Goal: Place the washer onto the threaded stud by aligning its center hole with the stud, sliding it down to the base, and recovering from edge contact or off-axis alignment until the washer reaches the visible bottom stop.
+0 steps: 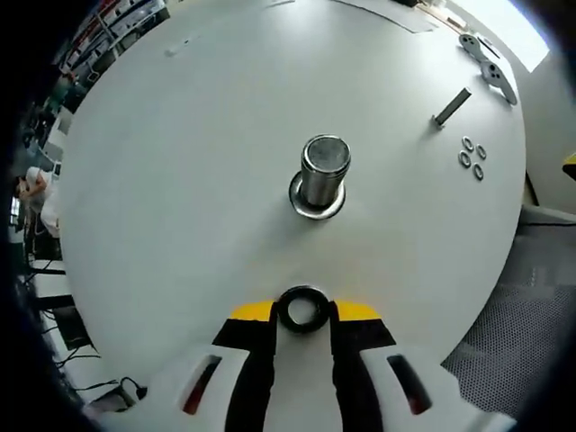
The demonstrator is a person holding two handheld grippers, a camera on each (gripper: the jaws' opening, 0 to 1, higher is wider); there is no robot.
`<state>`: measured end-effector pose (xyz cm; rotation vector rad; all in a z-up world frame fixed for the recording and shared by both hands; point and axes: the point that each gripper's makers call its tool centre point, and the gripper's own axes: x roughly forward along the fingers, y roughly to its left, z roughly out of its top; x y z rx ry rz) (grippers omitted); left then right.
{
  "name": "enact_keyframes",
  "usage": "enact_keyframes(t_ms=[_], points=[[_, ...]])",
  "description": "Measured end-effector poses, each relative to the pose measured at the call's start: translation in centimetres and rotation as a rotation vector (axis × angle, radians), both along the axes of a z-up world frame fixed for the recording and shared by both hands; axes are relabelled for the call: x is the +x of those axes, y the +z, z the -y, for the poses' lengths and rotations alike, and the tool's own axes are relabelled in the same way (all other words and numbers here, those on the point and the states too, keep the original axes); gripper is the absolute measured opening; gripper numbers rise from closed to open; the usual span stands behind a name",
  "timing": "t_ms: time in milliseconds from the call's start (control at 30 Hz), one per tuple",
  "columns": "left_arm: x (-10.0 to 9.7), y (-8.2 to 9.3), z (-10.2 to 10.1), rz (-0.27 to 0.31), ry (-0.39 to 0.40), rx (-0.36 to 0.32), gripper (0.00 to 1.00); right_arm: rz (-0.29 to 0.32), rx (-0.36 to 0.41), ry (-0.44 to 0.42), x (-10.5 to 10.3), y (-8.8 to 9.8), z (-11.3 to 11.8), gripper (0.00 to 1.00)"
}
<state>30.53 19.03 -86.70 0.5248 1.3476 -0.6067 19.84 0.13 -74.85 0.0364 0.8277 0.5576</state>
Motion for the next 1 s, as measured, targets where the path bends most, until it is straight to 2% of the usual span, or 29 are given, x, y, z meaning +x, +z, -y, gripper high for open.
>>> enact_keyframes(t_ms=[200,333,600,800,1000], points=[[-0.07,0.03,-0.10,0.014,-0.013,-0.013,0.22,-0.001,-0.003,0.002,0.00,-0.09,0.00,0.47],[-0.31,0.01,0.05,0.020,-0.061,-0.013,0.23,-0.001,-0.006,0.005,0.00,-0.07,-0.05,0.47],[-0.39,0.07,0.15,0.009,-0.078,-0.005,0.23,0.000,-0.004,0.000,0.03,-0.07,0.06,0.47],[-0.44,0.09,0.22,-0.008,-0.069,0.017,0.20,-0.002,-0.006,0.000,0.04,-0.12,0.12,0.46],[-0.35,0.01,0.08,0.000,-0.053,-0.001,0.19,-0.002,-0.002,-0.004,0.08,-0.09,0.16,0.46]])
